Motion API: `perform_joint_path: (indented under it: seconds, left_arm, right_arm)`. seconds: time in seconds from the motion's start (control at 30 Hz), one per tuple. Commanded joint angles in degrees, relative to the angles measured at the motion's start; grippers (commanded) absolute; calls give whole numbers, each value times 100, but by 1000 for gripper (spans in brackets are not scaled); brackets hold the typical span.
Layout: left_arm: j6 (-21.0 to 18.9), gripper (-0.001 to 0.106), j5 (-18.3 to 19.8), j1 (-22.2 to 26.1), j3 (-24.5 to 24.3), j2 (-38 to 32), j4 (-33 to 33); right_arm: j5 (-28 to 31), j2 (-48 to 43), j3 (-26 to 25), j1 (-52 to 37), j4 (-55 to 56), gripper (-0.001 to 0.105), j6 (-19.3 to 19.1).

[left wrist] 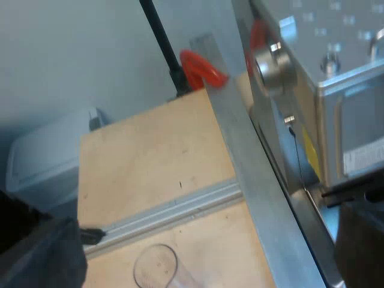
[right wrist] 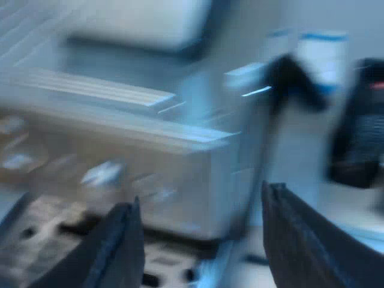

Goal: Grind coffee beans and then tamp

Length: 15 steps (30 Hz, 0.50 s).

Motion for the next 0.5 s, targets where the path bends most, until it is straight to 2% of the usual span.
perform_joint_path:
  seconds: [0.03,0.27,0.33,0.5]
  left_arm:
    - [-6,86,-95,102,-68,2,-85]
    - [-17,86,78,991,-65,-32,62]
    - [-179,86,78,1134,-65,-88,178]
    - [-422,86,492,1125,-50,-567,547]
  right_arm:
    - [-411,-229,-160,-530,172,49,-457]
    - [-1481,-819,-159,-2633,1405,49,-442]
    - [-1688,-931,-138,-3138,1539,49,-480]
    - [-1993,-1408,349,-4332,1244,49,-557]
